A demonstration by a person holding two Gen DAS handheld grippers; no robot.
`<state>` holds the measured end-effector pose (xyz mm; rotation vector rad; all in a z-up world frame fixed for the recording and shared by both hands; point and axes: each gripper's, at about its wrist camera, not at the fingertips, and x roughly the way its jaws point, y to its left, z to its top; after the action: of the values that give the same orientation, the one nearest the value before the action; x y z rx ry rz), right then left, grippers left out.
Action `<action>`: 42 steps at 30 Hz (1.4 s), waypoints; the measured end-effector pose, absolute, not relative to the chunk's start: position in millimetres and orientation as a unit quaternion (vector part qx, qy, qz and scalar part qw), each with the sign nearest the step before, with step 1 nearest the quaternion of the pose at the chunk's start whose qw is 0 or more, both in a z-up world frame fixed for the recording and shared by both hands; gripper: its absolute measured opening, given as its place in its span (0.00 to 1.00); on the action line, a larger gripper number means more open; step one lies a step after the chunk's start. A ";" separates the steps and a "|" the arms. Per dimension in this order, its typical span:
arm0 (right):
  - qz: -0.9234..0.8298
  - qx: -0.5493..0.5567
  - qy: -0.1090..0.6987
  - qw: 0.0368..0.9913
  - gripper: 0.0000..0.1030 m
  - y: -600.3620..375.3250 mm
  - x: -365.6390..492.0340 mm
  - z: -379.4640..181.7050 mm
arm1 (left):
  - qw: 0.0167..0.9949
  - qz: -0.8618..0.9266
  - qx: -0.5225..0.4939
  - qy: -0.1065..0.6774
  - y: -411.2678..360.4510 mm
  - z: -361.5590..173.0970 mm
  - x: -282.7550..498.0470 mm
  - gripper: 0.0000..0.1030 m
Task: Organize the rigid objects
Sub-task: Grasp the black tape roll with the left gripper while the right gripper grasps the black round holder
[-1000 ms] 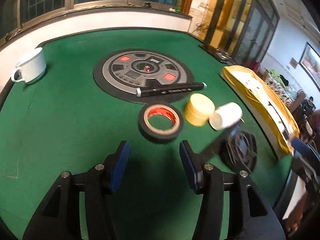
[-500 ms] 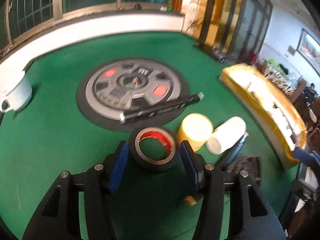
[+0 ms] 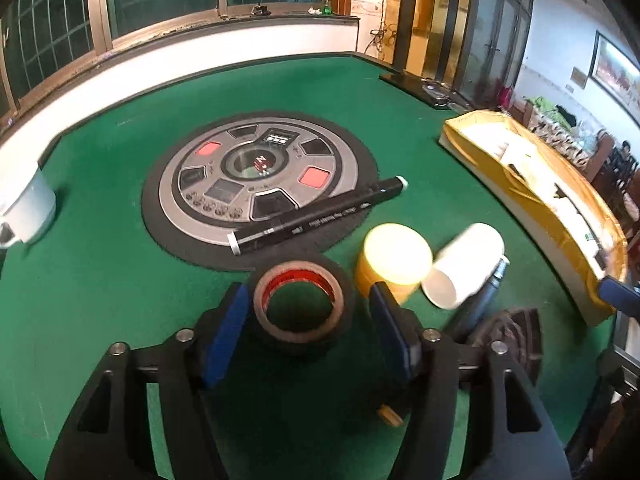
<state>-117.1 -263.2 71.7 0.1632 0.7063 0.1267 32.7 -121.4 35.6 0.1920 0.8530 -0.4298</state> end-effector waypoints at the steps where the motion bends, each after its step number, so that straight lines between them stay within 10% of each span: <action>1: 0.061 0.081 0.346 0.933 0.70 -263.7 -116.1 71.4 | 0.883 -0.203 0.097 0.413 -122.7 33.5 34.5 0.66; 42: 0.194 -0.099 0.440 0.871 0.73 -174.4 -58.7 41.9 | 0.881 -0.188 0.085 0.427 -99.8 21.9 45.2 0.60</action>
<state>-58.7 -174.4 41.9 -0.2062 0.9203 0.4062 45.2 -99.8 21.9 0.1768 0.8890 -0.3921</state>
